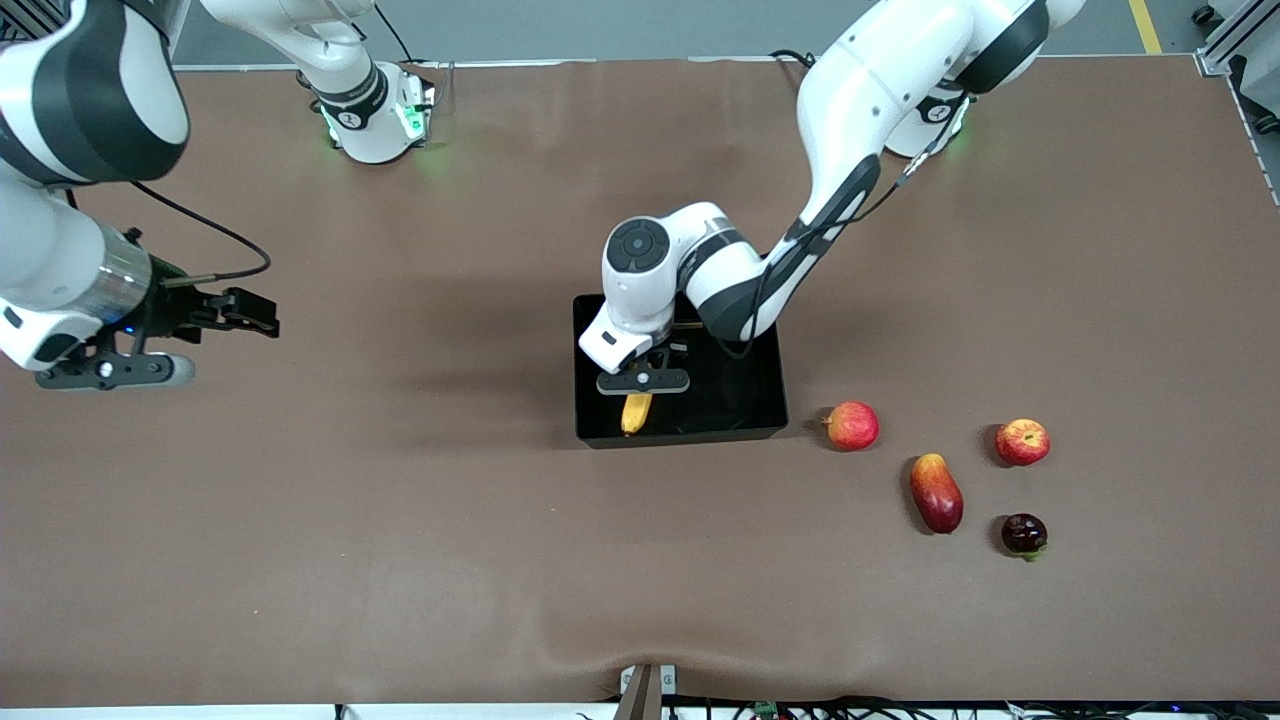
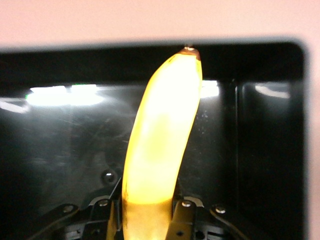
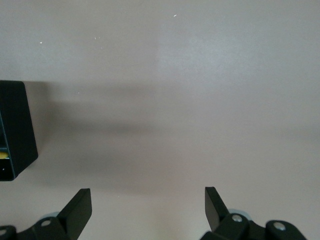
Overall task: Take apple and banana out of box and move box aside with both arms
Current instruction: 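Close the left gripper on the yellow banana, then carry the banana beside the fruits while the right gripper reaches the box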
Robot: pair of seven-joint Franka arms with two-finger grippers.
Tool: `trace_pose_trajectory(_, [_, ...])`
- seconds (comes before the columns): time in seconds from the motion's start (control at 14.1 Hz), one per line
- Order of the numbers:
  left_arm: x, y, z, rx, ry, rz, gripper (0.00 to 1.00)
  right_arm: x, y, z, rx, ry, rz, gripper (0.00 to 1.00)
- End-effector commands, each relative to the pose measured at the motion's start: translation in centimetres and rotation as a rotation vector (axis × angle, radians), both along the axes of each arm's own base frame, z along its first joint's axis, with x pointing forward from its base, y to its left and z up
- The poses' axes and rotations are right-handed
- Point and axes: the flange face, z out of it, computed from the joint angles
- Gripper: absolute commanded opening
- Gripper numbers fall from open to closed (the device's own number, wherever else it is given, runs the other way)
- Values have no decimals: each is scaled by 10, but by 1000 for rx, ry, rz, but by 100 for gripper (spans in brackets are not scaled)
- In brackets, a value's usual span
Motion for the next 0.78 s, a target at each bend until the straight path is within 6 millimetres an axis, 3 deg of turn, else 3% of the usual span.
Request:
trace_pose_trajectory(0.0, [14,26,64,38,-47,-4,0,4,10,-6,2,7,3,100])
trace_pose_trajectory(0.21, [42,78,120,68,-42,-10,0,11,14,-20,3,11,7,100])
trace_pose_trajectory(0.36, [65,137,141,82,24,-29,0,19,25,-38,4,12,19,100])
trace_pose_trajectory(0.57, [80,233,146,144,70,-107,0,26,63,-70,-16,19,83,100])
trace_pose_trajectory(0.71, [83,295,137,181,116,-150,0,28,65,-80,-15,34,87,100])
